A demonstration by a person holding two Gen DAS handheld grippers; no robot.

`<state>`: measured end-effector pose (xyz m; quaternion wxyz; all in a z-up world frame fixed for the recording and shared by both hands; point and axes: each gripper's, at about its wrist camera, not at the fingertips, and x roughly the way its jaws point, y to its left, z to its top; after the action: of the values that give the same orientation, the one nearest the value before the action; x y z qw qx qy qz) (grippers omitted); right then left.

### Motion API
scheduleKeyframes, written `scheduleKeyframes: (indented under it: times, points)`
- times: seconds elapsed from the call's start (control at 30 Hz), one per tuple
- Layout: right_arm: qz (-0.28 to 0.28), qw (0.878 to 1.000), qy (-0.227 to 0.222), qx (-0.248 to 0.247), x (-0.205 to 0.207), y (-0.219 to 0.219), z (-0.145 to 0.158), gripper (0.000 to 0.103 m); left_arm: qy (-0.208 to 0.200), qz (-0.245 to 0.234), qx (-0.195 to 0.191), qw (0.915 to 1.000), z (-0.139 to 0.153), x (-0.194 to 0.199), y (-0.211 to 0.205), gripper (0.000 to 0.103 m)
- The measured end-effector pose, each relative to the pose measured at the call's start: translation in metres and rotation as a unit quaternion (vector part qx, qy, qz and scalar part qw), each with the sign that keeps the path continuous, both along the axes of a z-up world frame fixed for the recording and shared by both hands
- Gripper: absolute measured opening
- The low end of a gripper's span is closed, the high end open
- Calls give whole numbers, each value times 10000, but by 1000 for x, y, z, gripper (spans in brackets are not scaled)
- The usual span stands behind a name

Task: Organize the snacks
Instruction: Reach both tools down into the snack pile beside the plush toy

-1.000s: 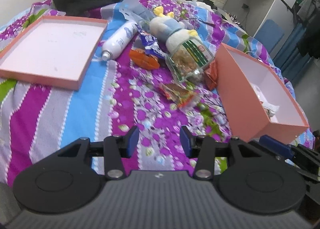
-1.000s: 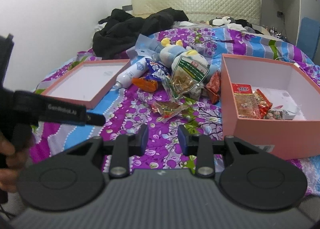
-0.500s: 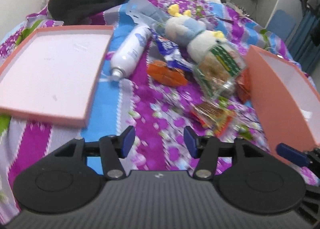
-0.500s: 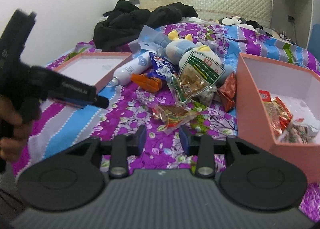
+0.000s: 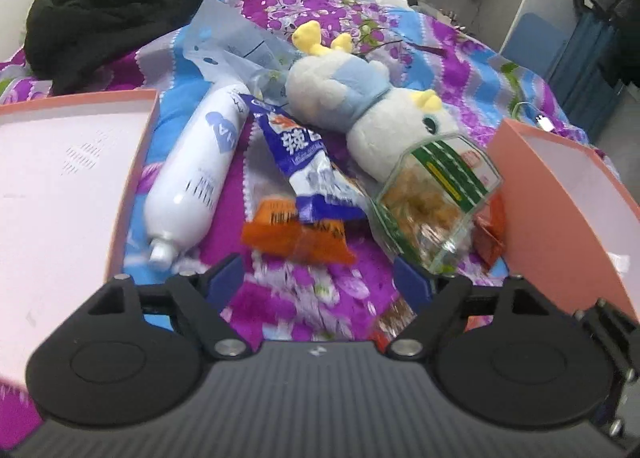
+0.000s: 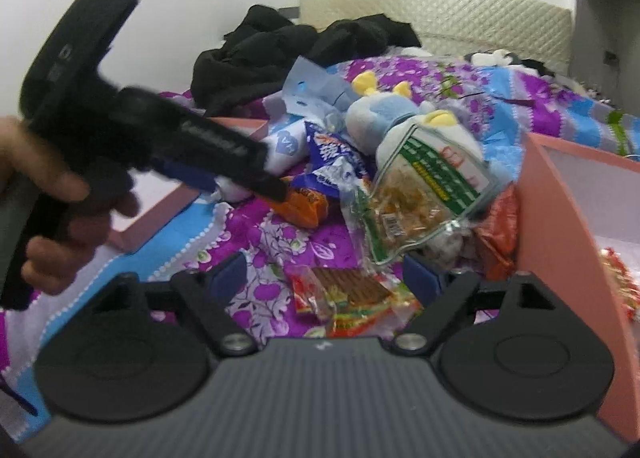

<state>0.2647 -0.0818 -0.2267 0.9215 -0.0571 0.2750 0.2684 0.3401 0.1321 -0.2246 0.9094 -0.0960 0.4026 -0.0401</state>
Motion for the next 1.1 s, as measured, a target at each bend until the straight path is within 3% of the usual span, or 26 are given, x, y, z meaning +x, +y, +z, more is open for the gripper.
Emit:
scheduleKeyframes:
  times: [0.13,0.37,0.57,0.73,0.77,0.8,0.83,0.9,0.97,1.1]
  points:
    - [317,9991,232,-151,20,11,-14,86,100,-110,200,9997,-13,31,-8,85]
    - [558,9968,259,-509,37,21,-30,86,163,-405,806,9958,-28,59,-14,85]
    - [590,9934,558,-813,49,22,-46,86,99,-673,1584,9850,-38,72,-21,85]
    - [652,9930,689,-705,49,16,-55,82,114,-872,1867,9785,-46,76,-24,84]
    - [647,9931,693,-691,49,15,-55,76,152,-882,1955,9766,-48,77,-26,80]
    - [625,9933,690,-683,49,14,-53,67,289,-846,1920,9773,-51,77,-26,59]
    - [589,9935,685,-689,49,13,-52,63,440,-805,1741,9804,-52,77,-25,51]
    - [549,9936,662,-726,48,12,-50,53,412,-707,1816,9800,-54,72,-30,48]
    - [563,9934,592,-804,44,13,-49,51,364,-720,2030,9759,-56,66,-35,44]
    - [556,9930,497,-913,35,14,-46,48,326,-620,1902,9793,-48,56,-34,38]
